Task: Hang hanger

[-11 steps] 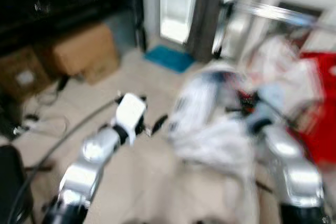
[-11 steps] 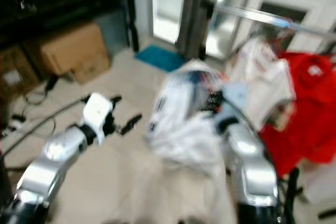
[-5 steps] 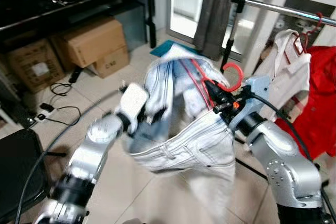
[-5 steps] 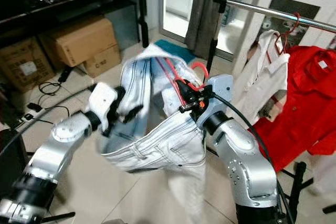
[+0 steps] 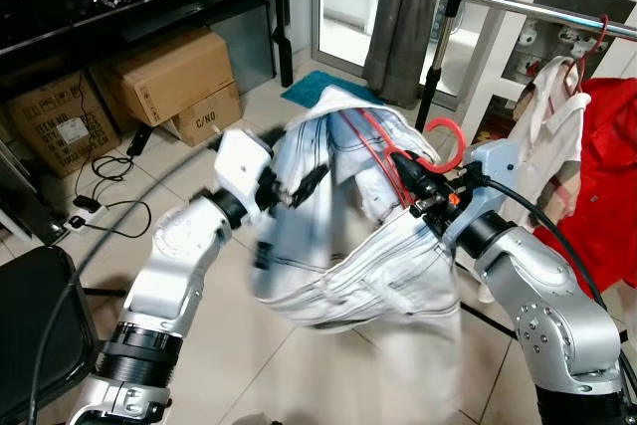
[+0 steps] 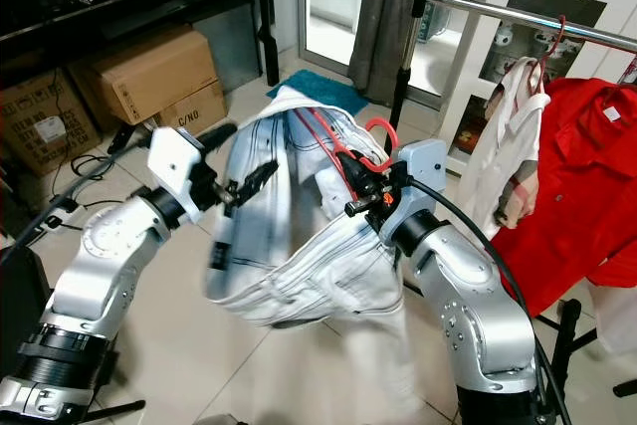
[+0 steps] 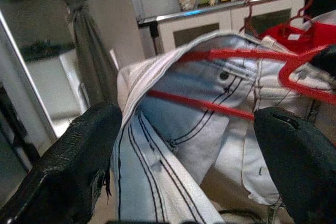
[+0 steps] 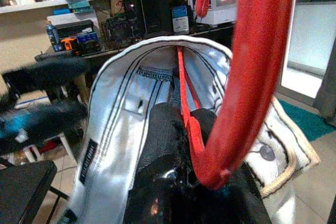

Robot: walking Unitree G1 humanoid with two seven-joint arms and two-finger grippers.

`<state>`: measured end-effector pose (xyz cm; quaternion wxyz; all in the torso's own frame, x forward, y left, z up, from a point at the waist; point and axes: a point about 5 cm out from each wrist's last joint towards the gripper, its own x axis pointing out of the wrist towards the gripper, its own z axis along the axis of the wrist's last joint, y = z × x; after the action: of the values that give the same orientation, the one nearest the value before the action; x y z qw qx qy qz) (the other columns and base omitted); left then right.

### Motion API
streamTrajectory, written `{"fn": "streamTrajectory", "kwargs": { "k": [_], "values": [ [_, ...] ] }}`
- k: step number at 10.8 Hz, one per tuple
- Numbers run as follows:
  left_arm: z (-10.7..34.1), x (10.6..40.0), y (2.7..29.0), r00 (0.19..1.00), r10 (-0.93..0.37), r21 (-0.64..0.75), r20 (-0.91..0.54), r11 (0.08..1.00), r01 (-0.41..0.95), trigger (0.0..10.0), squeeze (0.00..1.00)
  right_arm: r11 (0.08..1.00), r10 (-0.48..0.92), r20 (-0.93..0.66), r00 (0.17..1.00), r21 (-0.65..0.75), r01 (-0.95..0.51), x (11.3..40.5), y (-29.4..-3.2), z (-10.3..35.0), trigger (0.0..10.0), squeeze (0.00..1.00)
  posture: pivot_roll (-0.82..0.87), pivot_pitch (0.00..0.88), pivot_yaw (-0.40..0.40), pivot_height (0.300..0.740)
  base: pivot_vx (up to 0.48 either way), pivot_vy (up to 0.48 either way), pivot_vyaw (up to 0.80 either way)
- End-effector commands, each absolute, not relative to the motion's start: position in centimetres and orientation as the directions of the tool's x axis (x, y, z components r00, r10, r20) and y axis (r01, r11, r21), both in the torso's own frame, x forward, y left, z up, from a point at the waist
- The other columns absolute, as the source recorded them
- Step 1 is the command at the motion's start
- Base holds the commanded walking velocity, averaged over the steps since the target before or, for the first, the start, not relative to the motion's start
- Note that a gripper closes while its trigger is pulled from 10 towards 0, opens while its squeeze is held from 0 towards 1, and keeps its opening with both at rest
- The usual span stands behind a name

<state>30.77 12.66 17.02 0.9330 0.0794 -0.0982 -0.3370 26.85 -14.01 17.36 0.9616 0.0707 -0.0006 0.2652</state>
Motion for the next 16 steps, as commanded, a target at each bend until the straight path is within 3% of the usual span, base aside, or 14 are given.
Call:
{"fn": "streamTrajectory", "kwargs": {
  "k": [1, 2, 3, 4, 5, 6, 9, 16],
  "values": [
    [17.4, 31.2, 13.3, 0.778, -0.613, 0.217, 0.140, 0.785, 0.580, 10.0, 0.00, 0.843, 0.516, 0.091, 0.852, 0.121, -0.524, 26.6, -14.1, 18.6, 0.0, 0.00, -0.15, 0.000, 0.064, 0.740, 0.000, 0.000, 0.00],
    [16.6, 32.6, 14.9, 0.875, -0.473, 0.237, 0.104, 0.866, 0.440, 10.0, 0.00, 0.844, 0.512, 0.096, 0.853, 0.125, -0.521, 26.3, -14.1, 18.7, 0.0, 0.00, -0.15, 0.000, 0.062, 0.740, 0.000, 0.000, 0.00],
    [14.6, 33.3, 15.9, 0.912, -0.410, 0.219, -0.016, 0.888, 0.404, 10.0, 0.00, 0.838, 0.518, 0.102, 0.849, 0.137, -0.528, 26.2, -13.8, 18.7, 0.0, 0.00, -0.14, 0.000, 0.055, 0.740, 0.000, 0.000, 0.00],
    [13.5, 33.3, 15.8, 0.897, -0.435, 0.200, -0.078, 0.875, 0.442, 10.0, 0.00, 0.836, 0.518, 0.108, 0.849, 0.146, -0.529, 26.2, -13.7, 18.7, 0.0, 0.00, -0.14, 0.000, 0.055, 0.740, 0.000, 0.000, 0.00],
    [12.9, 32.8, 15.4, 0.861, -0.497, 0.182, -0.105, 0.842, 0.508, 0.9, 0.00, 0.833, 0.520, 0.110, 0.847, 0.153, -0.532, 26.2, -13.5, 18.6, 0.0, 0.00, -0.13, 0.000, 0.053, 0.740, 0.000, 0.000, 0.00],
    [12.5, 32.1, 14.7, 0.806, -0.578, 0.152, -0.127, 0.792, 0.592, 0.0, 0.00, 0.826, 0.526, 0.120, 0.842, 0.161, -0.540, 26.4, -13.2, 18.9, 0.0, 0.00, -0.11, 0.000, 0.044, 0.740, 0.000, 0.000, 0.00],
    [12.0, 31.9, 14.6, 0.783, -0.605, 0.127, -0.145, 0.774, 0.621, 0.0, 0.00, 0.818, 0.534, 0.124, 0.836, 0.175, -0.548, 26.7, -13.1, 18.8, 0.0, 0.00, -0.09, 0.000, 0.046, 0.740, 0.000, 0.000, 0.00],
    [12.2, 31.9, 15.9, 0.869, -0.487, 0.101, -0.089, 0.863, 0.495, 0.0, 0.00, 0.809, 0.554, 0.099, 0.827, 0.171, -0.562, 26.2, -13.1, 18.3, 0.0, 0.00, -0.09, 0.000, 0.003, 0.740, 0.000, 0.000, 0.00]
  ]
}}
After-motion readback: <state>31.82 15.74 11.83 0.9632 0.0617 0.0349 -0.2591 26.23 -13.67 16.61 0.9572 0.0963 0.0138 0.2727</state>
